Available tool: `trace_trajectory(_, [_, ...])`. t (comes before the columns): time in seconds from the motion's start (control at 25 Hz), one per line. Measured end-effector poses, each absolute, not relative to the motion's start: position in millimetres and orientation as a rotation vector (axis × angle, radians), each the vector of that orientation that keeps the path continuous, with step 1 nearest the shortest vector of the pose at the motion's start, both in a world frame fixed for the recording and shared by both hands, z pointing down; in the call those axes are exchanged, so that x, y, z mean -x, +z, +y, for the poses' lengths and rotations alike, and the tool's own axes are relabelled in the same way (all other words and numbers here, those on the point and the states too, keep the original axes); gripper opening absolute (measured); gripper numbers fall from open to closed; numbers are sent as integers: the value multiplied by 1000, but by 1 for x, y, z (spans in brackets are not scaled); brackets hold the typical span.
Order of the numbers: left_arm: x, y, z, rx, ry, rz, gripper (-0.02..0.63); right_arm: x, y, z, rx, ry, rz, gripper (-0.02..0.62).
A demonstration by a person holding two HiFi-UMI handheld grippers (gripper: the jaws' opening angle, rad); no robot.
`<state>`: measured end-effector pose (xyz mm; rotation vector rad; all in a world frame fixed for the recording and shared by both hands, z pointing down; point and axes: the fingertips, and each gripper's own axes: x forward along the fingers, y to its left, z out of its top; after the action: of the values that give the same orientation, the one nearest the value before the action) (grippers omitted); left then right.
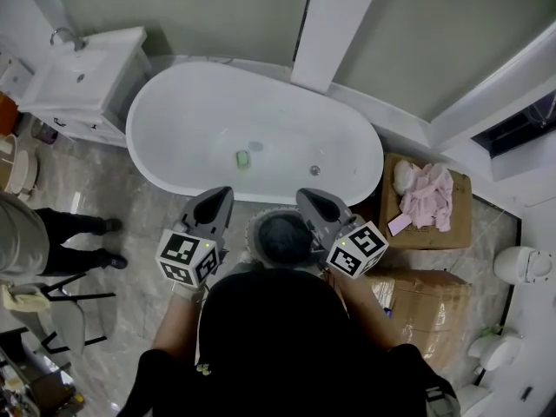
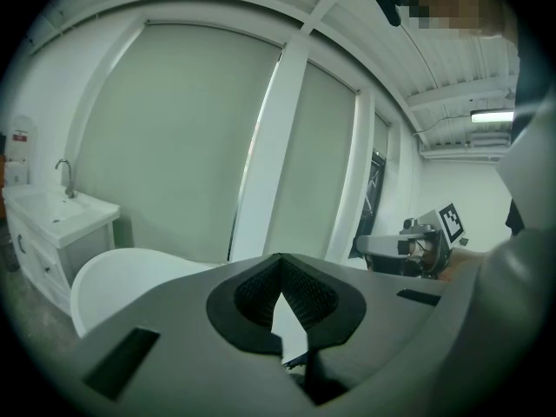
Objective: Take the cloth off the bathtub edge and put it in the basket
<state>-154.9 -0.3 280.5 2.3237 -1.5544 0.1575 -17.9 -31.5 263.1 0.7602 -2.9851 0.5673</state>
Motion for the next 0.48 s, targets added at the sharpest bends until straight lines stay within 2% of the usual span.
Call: trace_trajectory(0.48, [153, 282, 4, -2312, 148, -1551, 14, 18, 267, -26, -750, 591, -2981, -5])
